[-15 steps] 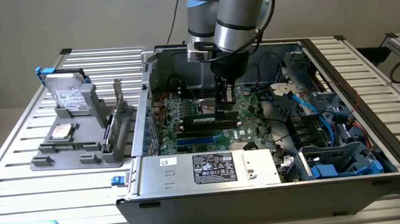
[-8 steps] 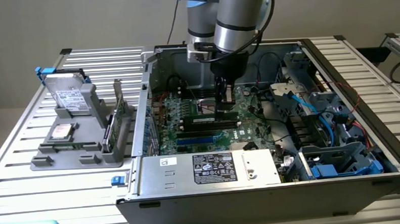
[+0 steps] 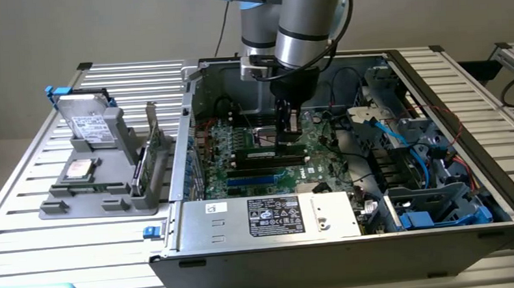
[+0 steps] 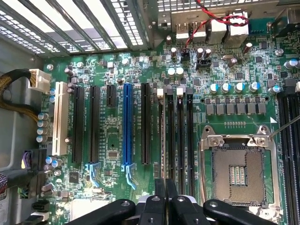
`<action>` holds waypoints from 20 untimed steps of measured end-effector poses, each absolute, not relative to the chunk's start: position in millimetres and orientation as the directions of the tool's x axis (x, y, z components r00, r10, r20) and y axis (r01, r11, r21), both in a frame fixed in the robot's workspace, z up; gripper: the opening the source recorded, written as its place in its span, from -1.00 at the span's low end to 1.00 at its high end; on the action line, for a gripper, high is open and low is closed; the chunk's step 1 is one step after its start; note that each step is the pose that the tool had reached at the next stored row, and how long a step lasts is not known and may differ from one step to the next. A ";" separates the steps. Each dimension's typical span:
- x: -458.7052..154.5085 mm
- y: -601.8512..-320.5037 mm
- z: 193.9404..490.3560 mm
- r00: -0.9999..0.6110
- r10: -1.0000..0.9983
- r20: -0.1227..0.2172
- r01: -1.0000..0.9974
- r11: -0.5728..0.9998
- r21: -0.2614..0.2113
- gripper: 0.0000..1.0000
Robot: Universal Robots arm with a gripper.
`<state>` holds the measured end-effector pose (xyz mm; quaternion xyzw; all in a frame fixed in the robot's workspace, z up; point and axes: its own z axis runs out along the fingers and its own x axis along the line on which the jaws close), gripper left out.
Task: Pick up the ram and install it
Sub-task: 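Insert the ram into the slot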
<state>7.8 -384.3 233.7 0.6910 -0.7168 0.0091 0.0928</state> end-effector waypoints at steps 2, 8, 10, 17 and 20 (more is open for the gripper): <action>7.8 -384.3 233.4 -0.028 -0.989 0.145 -0.992 0.045 0.115 -0.76; 7.9 -384.3 233.4 -0.028 -0.988 0.150 -0.992 0.045 0.115 -0.76; 7.8 -384.4 233.5 -0.027 -0.988 0.153 -0.992 0.045 0.115 -0.76; 7.8 -384.9 233.3 -0.021 -0.988 0.153 -0.993 0.039 0.115 -0.76; 7.8 -384.9 233.0 -0.019 -0.988 0.153 -0.993 0.037 0.115 -0.76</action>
